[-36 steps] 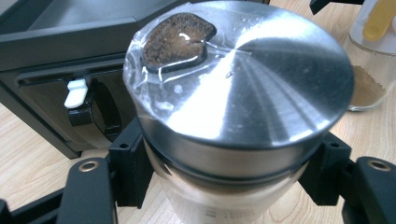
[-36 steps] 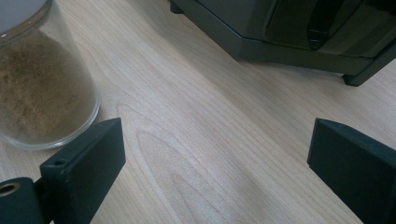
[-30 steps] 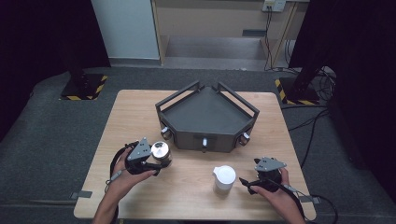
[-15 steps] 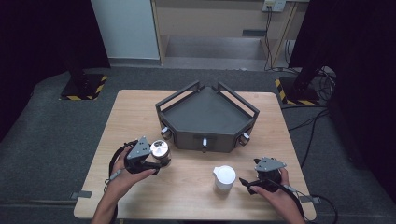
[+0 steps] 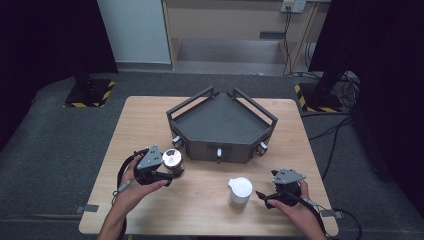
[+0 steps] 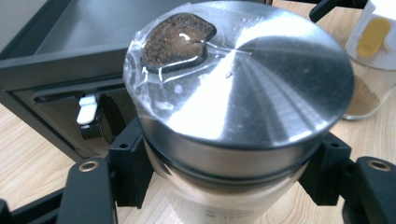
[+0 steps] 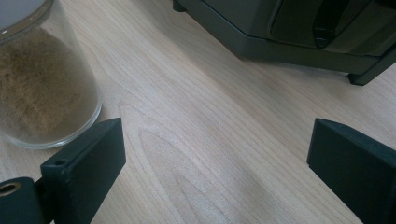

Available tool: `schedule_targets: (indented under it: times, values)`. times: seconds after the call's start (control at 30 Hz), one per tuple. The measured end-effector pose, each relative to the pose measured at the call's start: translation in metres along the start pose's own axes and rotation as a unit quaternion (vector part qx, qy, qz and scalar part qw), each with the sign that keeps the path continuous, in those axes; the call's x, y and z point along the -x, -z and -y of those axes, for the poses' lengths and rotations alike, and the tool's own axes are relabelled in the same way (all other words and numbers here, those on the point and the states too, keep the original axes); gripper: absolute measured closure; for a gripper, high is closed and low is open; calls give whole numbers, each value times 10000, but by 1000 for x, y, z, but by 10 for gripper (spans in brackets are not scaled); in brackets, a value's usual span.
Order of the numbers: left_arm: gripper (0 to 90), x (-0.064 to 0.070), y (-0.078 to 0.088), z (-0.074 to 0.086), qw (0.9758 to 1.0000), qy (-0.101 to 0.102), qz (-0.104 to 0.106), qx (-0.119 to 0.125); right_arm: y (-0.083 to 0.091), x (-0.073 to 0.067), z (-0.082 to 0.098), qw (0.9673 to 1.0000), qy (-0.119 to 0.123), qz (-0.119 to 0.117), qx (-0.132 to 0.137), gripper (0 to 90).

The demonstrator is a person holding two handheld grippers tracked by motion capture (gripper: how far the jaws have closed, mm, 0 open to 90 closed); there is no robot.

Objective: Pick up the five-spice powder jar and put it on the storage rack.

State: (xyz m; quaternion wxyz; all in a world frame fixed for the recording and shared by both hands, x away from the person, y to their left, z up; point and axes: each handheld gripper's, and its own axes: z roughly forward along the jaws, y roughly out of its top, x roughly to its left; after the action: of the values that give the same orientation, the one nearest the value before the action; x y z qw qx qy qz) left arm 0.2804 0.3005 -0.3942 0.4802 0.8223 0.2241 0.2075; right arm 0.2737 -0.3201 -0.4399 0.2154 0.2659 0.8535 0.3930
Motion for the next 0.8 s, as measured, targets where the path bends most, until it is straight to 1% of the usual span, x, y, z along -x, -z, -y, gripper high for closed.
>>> schedule_targets:
  times: [0.1, 0.17, 0.27, 0.37, 0.4, 0.43, 0.47, 0.53, 0.57, 0.6, 0.8]
  values:
    - [302, 0, 1, -5, 10000, 2, 42, 29, 0, 0, 0, 10000, -6, 4, 1, 51]
    - [302, 1, 1, -9, 10000, -11, 35, -7, 1, 0, 0, 10000, -1, 12, 12, 51]
    - [302, 3, 0, -17, 9999, -88, -6, -99, 3, 1, 0, 10000, -20, 31, 18, 51]
    - [302, 2, 1, -20, 10000, -66, 27, -53, 3, 1, 1, 10000, -32, 41, 24, 50]
    - [301, 2, 0, -23, 10000, -81, 29, -31, 3, 2, 1, 10000, -26, 43, 12, 51]
    - [302, 3, -1, -27, 9999, -115, 18, -58, 3, 2, 1, 10000, -29, 40, 9, 50]
    - [302, 3, -1, -27, 9999, -115, 18, -58, 3, 2, 1, 10000, -29, 40, 9, 50]
    - [302, 3, -3, -34, 9998, -147, 40, -87, 3, 2, 1, 10000, -34, 45, 5, 50]
    - [302, 3, -3, -34, 9998, -147, 40, -87, 3, 2, 1, 10000, -36, 50, 5, 51]
    - [302, 3, -5, -40, 9997, -211, 59, -129, 3, 2, 2, 10000, -37, 54, 6, 50]
    - [302, 1, -10, -62, 9992, -343, 131, -183, 4, 2, 2, 10000, -57, 70, 0, 51]
